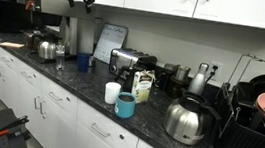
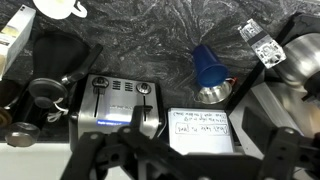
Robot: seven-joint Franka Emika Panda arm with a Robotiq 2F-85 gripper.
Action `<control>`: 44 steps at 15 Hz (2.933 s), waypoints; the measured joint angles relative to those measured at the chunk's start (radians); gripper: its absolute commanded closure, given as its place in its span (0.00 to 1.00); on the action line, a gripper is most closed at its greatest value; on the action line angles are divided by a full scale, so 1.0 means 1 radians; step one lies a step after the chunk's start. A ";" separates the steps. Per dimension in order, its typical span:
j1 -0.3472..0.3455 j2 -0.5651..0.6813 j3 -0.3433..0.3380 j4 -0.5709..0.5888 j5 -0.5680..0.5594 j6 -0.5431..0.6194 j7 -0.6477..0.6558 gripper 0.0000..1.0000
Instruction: Open the third from last cabinet door
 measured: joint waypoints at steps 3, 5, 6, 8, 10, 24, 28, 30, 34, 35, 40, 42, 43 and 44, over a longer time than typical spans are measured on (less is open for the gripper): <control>0.033 0.002 0.021 0.019 0.064 0.049 0.013 0.00; 0.072 0.008 0.037 0.047 0.128 0.123 0.026 0.00; 0.093 0.016 0.043 0.062 0.164 0.173 0.027 0.00; 0.141 0.044 0.047 0.089 0.235 0.282 0.026 0.00; 0.195 0.094 0.049 0.113 0.290 0.383 0.020 0.00; 0.263 0.208 0.045 0.177 0.336 0.487 0.010 0.00; 0.264 0.220 0.059 0.188 0.335 0.535 0.010 0.00; 0.273 0.254 0.075 0.219 0.335 0.618 0.005 0.00; 0.340 0.376 0.087 0.331 0.336 0.764 -0.032 0.00; 0.362 0.408 0.086 0.362 0.338 0.786 -0.043 0.00; 0.458 0.526 0.063 0.501 0.473 0.840 -0.132 0.00; 0.459 0.549 0.057 0.523 0.480 0.843 -0.133 0.00; 0.459 0.553 0.056 0.527 0.480 0.843 -0.133 0.00; 0.460 0.553 0.056 0.528 0.481 0.844 -0.133 0.00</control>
